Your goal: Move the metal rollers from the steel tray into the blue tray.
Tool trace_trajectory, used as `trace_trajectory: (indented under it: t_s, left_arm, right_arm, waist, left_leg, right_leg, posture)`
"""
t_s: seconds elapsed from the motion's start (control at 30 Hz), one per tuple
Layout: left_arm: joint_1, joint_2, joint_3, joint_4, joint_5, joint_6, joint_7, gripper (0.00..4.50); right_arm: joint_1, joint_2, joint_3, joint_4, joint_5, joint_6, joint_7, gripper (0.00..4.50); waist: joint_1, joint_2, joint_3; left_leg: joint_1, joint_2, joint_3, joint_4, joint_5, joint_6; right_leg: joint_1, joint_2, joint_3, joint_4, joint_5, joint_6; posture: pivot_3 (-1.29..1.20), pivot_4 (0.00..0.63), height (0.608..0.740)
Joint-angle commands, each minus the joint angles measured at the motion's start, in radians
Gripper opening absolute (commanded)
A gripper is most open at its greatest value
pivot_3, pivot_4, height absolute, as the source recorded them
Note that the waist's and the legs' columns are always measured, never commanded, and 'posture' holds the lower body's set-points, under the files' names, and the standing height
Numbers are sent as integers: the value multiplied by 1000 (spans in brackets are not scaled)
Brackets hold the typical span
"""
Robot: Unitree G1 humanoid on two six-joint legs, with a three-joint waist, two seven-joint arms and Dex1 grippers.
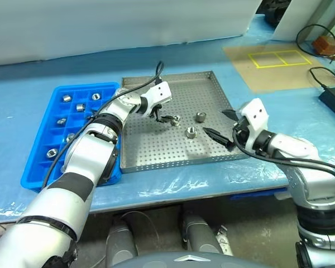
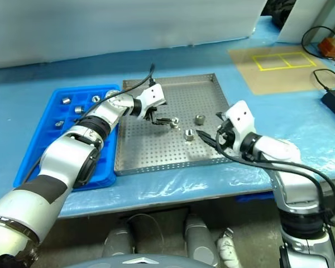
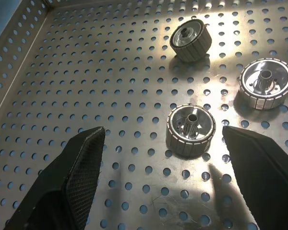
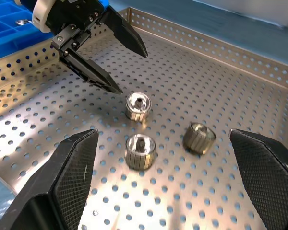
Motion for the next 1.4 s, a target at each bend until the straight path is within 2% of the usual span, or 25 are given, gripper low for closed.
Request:
trace_trajectory:
  t_s: [0.03,0.2,0.57,0.6,0.67,1.07,1.4]
  left_arm:
    - [-12,-14,4,-4,24,-1,47,4113]
    - [-7,-29,18,1,38,8,70,4113]
    - [21,-42,59,8,27,95,158,4113]
    - [21,-40,64,8,26,101,166,4471]
    - [20,-35,72,8,30,109,175,4489]
    - [54,4,65,9,67,120,136,4489]
    - [91,11,40,14,105,145,184,4489]
  right_arm:
    - [43,-9,-50,-100,30,34,-42,4500]
    - [80,-12,-73,-144,53,65,-82,4500]
    - [113,-35,-83,-169,86,89,-117,4500]
    - [112,-36,-83,-168,88,89,-119,4500]
    - [114,-38,-77,-165,88,86,-125,4500]
    - [118,-26,-49,-159,97,76,-154,4500]
    - [125,-28,-44,-160,98,73,-158,4500]
  waist:
    - [-15,0,0]
    - [-60,0,0]
    - [-151,0,0]
    - [-154,0,0]
    - [-164,0,0]
    - [-179,1,0]
    - [-181,2,-1]
  left_leg:
    - [1,-2,0,0,-1,2]
    - [0,-7,2,4,-7,13]
    - [-3,-7,2,5,-10,18]
    - [-4,-7,1,5,-11,18]
    - [-3,-7,1,4,-11,19]
    - [-4,-8,1,4,-13,23]
    - [0,-8,1,4,-13,23]
  right_leg:
    - [1,-2,0,-1,0,0]
    - [2,-4,1,-4,0,0]
    - [4,-4,0,-12,0,0]
    - [4,-4,-1,-13,0,0]
    - [7,-4,-1,-18,1,2]
    - [9,-6,-3,-22,1,2]
    - [13,-6,-3,-22,1,2]
  posture:
    - [-844,150,740]
    - [-866,150,740]
    - [-878,150,740]
    - [-877,150,740]
    - [-877,150,740]
    - [-872,150,740]
    - [-873,150,740]
